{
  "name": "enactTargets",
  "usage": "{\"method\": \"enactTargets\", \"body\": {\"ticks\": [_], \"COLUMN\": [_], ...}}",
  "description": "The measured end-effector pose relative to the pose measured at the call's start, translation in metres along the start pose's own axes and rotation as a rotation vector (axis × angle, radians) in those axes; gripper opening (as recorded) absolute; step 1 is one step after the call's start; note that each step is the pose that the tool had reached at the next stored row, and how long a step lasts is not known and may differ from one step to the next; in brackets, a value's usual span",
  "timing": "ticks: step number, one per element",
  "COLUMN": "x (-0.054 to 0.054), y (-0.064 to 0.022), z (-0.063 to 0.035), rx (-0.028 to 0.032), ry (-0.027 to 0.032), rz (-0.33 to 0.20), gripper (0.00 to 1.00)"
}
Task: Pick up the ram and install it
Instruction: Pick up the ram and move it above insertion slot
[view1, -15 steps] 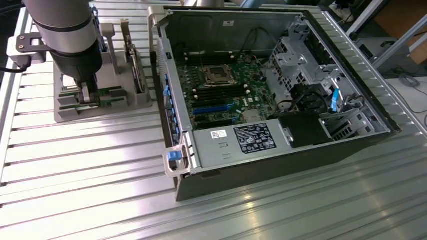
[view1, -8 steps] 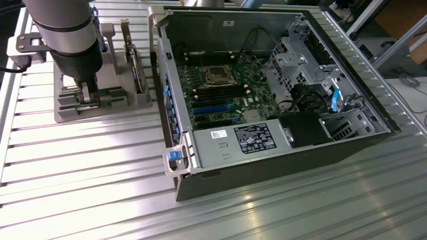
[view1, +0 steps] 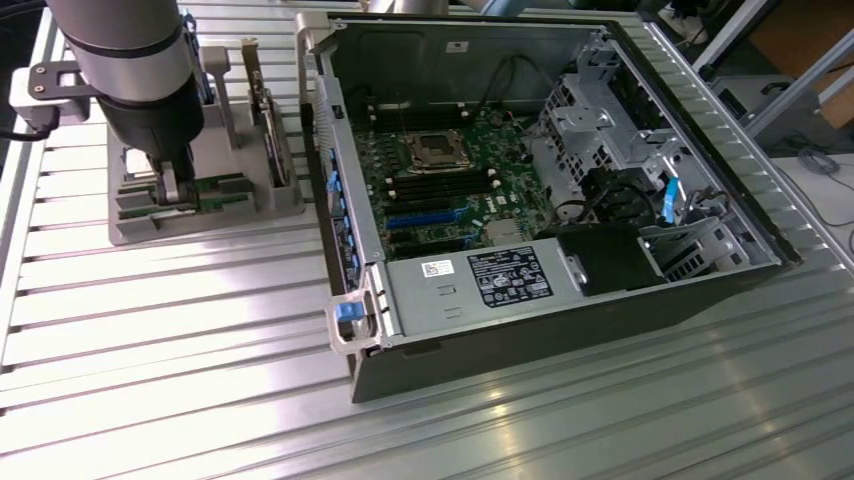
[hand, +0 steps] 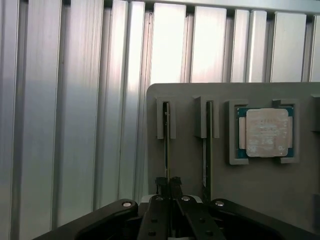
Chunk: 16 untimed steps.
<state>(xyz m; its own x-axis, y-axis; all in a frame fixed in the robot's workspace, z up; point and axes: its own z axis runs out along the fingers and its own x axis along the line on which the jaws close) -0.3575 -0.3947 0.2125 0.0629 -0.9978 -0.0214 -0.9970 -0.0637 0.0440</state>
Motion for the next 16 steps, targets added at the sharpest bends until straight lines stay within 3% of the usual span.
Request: {"method": "enactTargets", "body": {"ticks": [16], "x": [-0.0002], "y": [0.0004], "z": [-0.0081], "rx": [-0.0002], "ry": [0.0001], "rz": [0.000], "gripper": [0.12]}}
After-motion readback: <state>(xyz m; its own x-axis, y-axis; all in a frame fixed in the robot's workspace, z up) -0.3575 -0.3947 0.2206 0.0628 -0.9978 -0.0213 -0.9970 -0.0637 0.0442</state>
